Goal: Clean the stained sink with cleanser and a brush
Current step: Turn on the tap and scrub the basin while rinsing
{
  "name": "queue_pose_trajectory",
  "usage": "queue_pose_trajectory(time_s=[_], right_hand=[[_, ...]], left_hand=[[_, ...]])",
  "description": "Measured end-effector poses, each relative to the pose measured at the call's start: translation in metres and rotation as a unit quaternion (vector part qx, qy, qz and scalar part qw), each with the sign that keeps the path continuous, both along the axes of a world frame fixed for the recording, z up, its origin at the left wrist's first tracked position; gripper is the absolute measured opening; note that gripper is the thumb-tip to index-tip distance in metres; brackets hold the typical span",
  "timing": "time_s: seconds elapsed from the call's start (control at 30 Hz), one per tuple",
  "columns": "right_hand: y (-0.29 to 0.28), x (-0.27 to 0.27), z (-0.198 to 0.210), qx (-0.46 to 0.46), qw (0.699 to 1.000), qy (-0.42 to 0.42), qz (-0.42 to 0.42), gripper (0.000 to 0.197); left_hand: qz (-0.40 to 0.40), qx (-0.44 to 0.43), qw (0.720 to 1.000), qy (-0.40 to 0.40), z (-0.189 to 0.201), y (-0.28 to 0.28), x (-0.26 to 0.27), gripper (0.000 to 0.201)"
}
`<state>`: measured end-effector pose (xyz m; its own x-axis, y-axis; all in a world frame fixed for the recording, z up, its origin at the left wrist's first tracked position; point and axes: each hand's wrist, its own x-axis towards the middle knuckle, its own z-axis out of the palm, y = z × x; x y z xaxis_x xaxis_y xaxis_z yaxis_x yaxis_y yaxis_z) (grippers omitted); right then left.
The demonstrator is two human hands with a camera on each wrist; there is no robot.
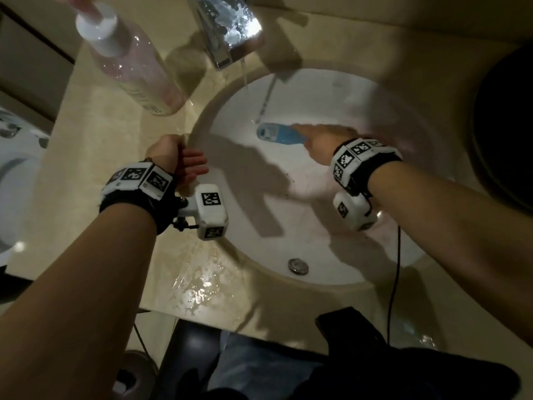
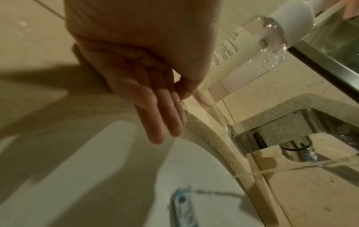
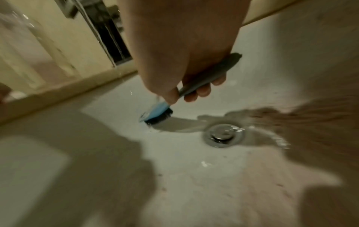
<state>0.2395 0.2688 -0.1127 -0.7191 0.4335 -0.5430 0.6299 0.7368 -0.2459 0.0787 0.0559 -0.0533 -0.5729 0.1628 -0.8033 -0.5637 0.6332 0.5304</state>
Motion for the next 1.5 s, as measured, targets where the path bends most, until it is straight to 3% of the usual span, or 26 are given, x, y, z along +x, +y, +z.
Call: queue_pose_trajectory(time_s=[0.13,0.2,0.27,0.4,0.5,0.7,0.8,0.9,1.0,1.13,1.27,1.4,1.5], right_hand=[[0.009,0.035,-0.016,-0.065,0.989,-0.103,0.081,0.038],[0.004,0.048,-0.012,-0.156,0.963,-0.173,0.135,0.034],[0.0,0.058,-0.008,-0.177,0.944,-0.217,0.174,0.039],[0.019,0.066,-0.023,-0.072,0.983,-0.145,0.084,0.044],[0.032,0.056,-0.03,-0.019,0.994,-0.106,0.018,0.042],[0.024,0.054,-0.036,-0.031,0.998,-0.057,-0.011,0.045],[0.015,0.063,-0.036,-0.058,0.994,-0.057,0.07,0.05],[0.002,0.07,-0.033,-0.069,0.983,-0.08,0.153,0.043],[0.012,0.068,-0.036,0.002,0.996,-0.063,0.06,0.036],[0.034,0.064,-0.035,0.033,0.995,-0.097,-0.002,0.051],[0.017,0.073,-0.026,-0.022,0.99,-0.101,0.099,0.047],[-0.02,0.071,-0.013,-0.067,0.958,-0.12,0.253,0.046],[-0.03,0.063,-0.017,-0.073,0.974,-0.084,0.197,0.046]], left_hand=[[0.007,0.001,1.0,0.011,0.0,-0.001,0.001,0.036],[0.007,0.002,1.0,0.015,-0.001,-0.002,0.001,0.035],[0.003,0.003,1.0,0.017,-0.001,-0.002,0.001,0.035],[-0.005,-0.002,1.0,0.017,0.001,0.001,0.004,0.037],[-0.011,-0.014,1.0,0.012,0.003,0.003,0.004,0.038],[-0.003,-0.026,0.999,0.02,0.004,0.003,0.002,0.037],[-0.013,-0.02,1.0,0.014,0.007,0.004,0.005,0.037],[-0.015,-0.021,1.0,0.008,0.008,0.005,0.007,0.038],[-0.012,-0.024,1.0,0.01,0.007,0.006,0.005,0.037],[-0.009,-0.028,0.999,0.017,0.006,0.006,0.005,0.035],[-0.007,-0.03,0.999,0.013,0.005,0.005,0.003,0.036],[-0.005,-0.028,1.0,0.011,0.007,0.006,0.003,0.037],[-0.003,-0.024,1.0,0.02,0.006,0.006,0.003,0.037]])
